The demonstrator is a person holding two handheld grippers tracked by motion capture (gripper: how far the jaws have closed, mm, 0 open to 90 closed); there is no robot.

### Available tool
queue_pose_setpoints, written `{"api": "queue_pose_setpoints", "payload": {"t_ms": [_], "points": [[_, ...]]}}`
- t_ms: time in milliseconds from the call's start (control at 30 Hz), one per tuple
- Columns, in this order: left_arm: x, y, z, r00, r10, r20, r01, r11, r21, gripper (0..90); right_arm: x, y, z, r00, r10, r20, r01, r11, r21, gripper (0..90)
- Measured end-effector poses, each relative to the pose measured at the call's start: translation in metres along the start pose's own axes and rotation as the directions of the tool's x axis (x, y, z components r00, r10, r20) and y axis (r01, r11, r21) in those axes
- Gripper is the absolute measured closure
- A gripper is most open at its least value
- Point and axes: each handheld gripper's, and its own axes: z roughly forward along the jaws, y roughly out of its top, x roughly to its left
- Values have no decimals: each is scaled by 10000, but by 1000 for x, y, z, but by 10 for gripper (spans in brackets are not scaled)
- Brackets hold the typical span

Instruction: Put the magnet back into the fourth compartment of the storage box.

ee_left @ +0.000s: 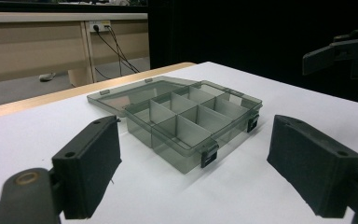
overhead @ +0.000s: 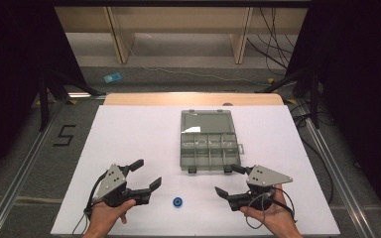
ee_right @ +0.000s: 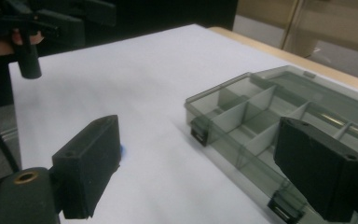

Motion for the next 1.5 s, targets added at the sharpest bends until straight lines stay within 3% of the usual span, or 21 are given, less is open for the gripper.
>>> {"api": "queue_pose_setpoints", "payload": {"t_ms": [167, 300, 467, 567, 667, 700, 867, 1033, 1100, 1200, 1233, 1300, 1333, 1500], "points": [[0, 0, 0, 10000, 16, 16, -16, 10000, 8, 164, 8, 8, 9, 9981, -513, -353, 530, 9974, 486, 184], [0, 0, 0, 10000, 1, 4, -1, 10000, 10, 164, 10, 11, 14, 9964, -632, -566, 681, 9936, 900, 199], [0, 0, 0, 10000, 20, -25, -20, 10000, -12, 163, 14, 17, 30, 9903, -901, -1057, 1068, 9804, 1657, 208], [0, 0, 0, 10000, 32, -19, -32, 10000, -10, 163, 19, 19, 43, 9838, -1127, -1393, 1429, 9626, 2303, 215], [0, 0, 0, 10000, 28, -22, -28, 10000, -8, 163, 22, 20, 49, 9807, -1183, -1554, 1544, 9569, 2458, 215], [0, 0, 0, 10000, 30, -17, -30, 10000, -25, 163, 24, 21, 53, 9780, -1208, -1701, 1636, 9501, 2656, 216], [0, 0, 0, 10000, 29, -27, -29, 10000, -33, 163, 28, 23, 62, 9724, -1349, -1902, 1874, 9377, 2926, 220], [0, 0, -1, 10000, 28, -30, -29, 10000, -58, 163, 36, 27, 77, 9632, -1400, -2295, 2164, 9103, 3528, 239], [0, 1, -1, 10000, 61, -27, -62, 10000, -76, 163, 38, 27, 80, 9629, -1392, -2312, 2173, 9080, 3582, 243], [1, 1, -1, 10000, 57, 22, -57, 9998, -172, 163, 43, 28, 90, 9513, -1426, -2733, 2446, 8888, 3875, 272], [1, 1, -1, 10000, 57, 22, -57, 9998, -172, 163, 43, 28, 90, 9513, -1426, -2733, 2446, 8888, 3875, 272], [1, 1, -1, 10000, 26, -39, -26, 9999, -115, 163, 45, 28, 96, 9454, -1500, -2895, 2629, 8758, 4049, 286], [1, 1, -1, 10000, 26, -39, -26, 9999, -115, 163, 45, 28, 96, 9454, -1500, -2895, 2629, 8758, 4049, 286], [1, 1, -1, 10000, 24, -77, -25, 9999, -107, 163, 50, 28, 107, 9363, -1552, -3150, 2882, 8521, 4369, 323]]}}
